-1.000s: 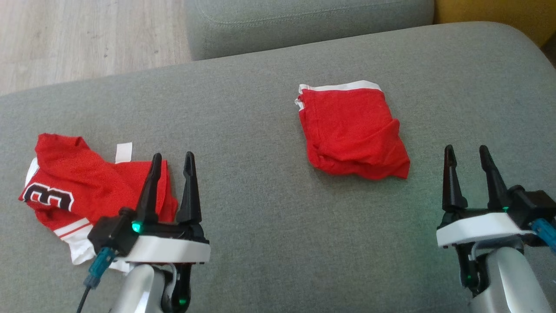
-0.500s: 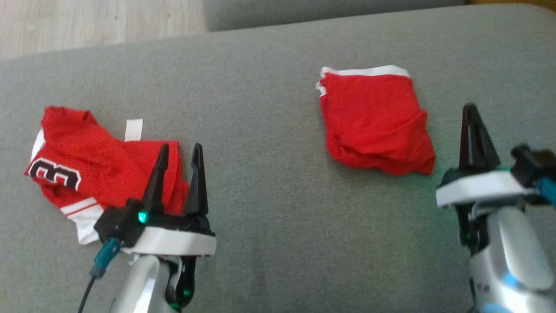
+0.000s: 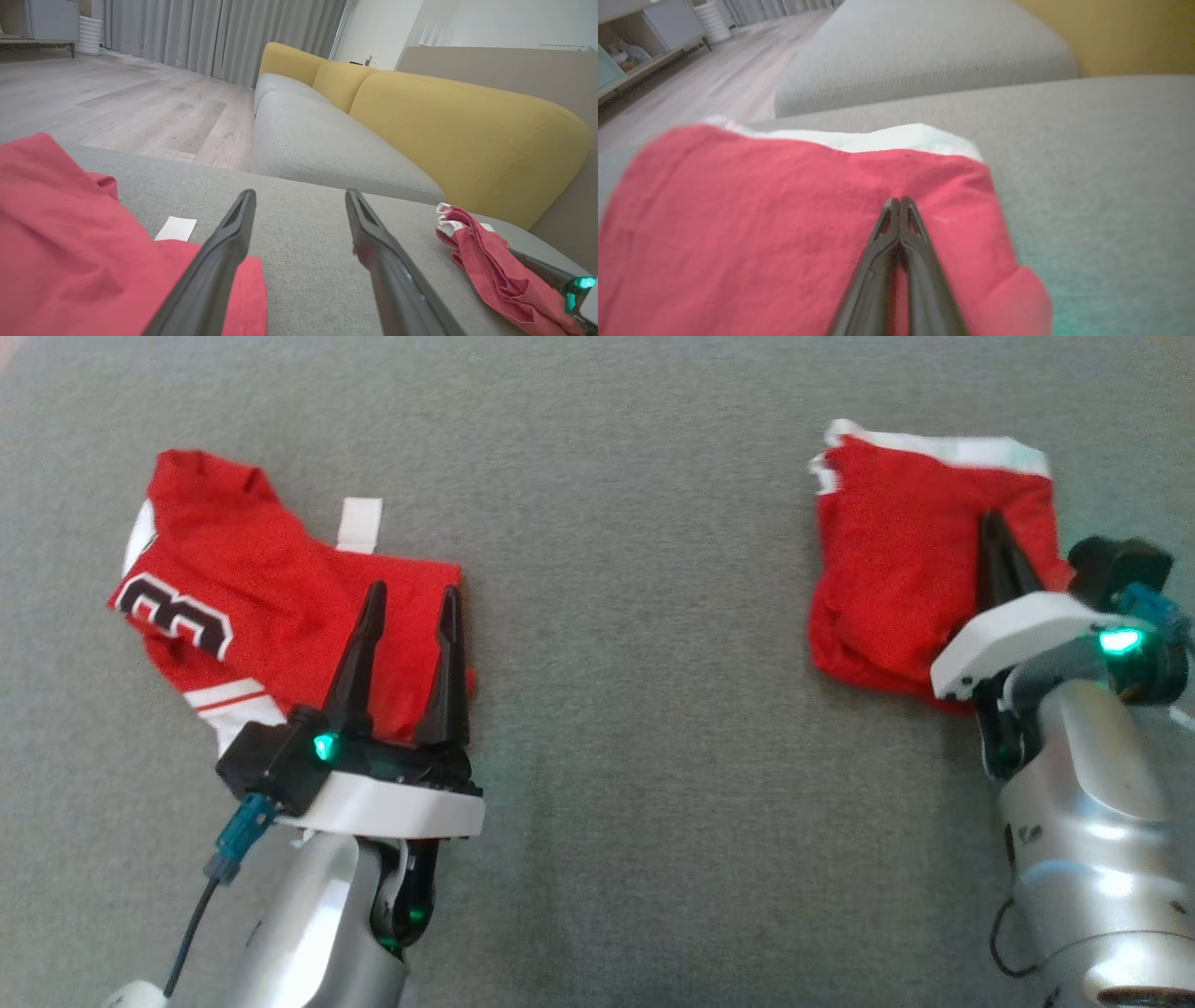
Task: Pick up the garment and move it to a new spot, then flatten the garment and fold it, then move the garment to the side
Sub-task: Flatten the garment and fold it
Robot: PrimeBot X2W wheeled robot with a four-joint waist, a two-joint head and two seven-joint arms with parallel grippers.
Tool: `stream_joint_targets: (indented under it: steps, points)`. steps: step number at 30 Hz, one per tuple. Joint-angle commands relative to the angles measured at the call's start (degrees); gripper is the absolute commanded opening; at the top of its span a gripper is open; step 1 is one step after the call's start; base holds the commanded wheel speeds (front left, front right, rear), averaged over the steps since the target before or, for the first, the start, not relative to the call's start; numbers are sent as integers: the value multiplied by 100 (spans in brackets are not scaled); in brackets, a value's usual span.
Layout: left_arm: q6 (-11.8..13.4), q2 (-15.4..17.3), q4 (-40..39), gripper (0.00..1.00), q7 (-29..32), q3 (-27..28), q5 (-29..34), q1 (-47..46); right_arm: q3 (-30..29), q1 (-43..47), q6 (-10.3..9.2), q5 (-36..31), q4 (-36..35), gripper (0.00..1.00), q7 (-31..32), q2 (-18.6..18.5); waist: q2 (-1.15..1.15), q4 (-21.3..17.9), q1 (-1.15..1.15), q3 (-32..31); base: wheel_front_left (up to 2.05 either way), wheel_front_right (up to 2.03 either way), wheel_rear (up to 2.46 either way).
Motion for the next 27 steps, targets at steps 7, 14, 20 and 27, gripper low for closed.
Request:
stream_joint_targets:
  steps: [7,14,20,27]
  points:
    - [6,42,-127,100,-54,98,-89,-206,130,-343,-4,-203,648,0,-538,-31,0,198,-2,2,0,0,0]
    - [30,42,-130,100,-54,61,-102,-150,698,-624,-4,-140,628,0,-738,59,0,174,-2,-140,0,0,0]
    - [35,42,-103,100,-54,6,-111,-196,1662,-563,-4,243,936,0,-743,64,0,217,-2,-173,0,0,0]
    - [76,42,-65,100,-54,46,-91,-124,2444,-474,-4,732,1345,0,-744,64,0,190,-2,-310,0,0,0]
